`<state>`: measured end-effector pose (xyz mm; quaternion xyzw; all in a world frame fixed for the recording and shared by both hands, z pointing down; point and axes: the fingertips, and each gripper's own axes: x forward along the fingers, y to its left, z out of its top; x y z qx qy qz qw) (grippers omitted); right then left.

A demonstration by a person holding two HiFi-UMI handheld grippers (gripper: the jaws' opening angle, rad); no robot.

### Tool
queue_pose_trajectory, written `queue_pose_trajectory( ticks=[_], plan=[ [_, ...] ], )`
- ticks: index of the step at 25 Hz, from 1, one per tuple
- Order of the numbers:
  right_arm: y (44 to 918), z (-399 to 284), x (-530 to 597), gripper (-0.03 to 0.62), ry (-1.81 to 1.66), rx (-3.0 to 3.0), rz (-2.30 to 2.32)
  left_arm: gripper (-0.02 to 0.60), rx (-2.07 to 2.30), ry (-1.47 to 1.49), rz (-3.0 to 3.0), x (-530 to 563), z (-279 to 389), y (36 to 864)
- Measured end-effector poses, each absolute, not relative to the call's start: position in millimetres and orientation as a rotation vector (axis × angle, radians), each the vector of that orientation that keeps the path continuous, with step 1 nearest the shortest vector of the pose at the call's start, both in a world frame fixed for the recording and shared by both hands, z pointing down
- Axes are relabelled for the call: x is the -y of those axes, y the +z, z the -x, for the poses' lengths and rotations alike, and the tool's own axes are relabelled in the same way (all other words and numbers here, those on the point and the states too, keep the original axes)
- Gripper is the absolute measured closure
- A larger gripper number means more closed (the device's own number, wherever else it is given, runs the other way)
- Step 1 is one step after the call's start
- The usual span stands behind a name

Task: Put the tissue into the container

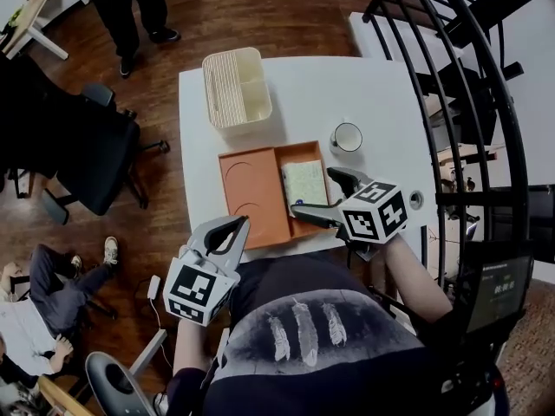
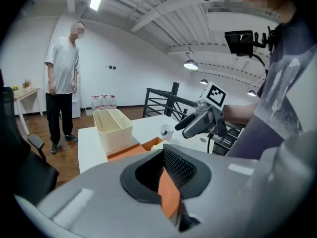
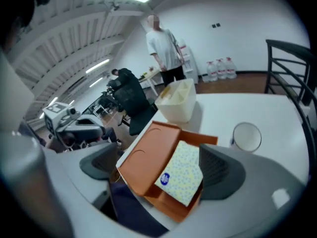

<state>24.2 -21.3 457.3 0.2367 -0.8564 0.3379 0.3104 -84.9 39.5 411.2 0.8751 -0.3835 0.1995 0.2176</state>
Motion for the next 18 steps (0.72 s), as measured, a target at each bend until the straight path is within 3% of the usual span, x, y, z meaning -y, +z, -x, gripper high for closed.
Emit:
queue_pose_trajectory(
  ticks=[5, 6, 8, 10, 11, 18],
  plan=[
    [408.3, -27.2, 32.2, 0.08, 0.566, 2.426, -0.527, 0.568, 1.086, 0.564, -2.43, -26.4, 77.5, 396.3],
    [403.6, -28.5, 32.9, 0.114, 0.512, 2.446, -0.525, 0.568, 1.08, 0.569, -2.433, -26.7, 74.8, 395.5],
    [394.1, -31.1, 32.5, 0.267, 0.456, 2.494, -0.524, 0.568, 1.065, 0.586, -2.439, -28.6, 70.2, 396.1],
    [383.7, -34.2, 29.8, 0.558, 0.475, 2.562, -0.516, 0.568, 1.057, 0.589, -2.437, -30.3, 65.8, 397.1],
    [379.5, -34.8, 26.2, 0.591, 0.508, 2.594, -0.493, 0.568, 1.054, 0.589, -2.437, -31.0, 64.2, 397.4],
    [372.5, -32.0, 0.2, 0.591, 0.559, 2.664, -0.314, 0.568, 1.05, 0.583, -2.429, -31.3, 58.1, 395.1]
  ],
)
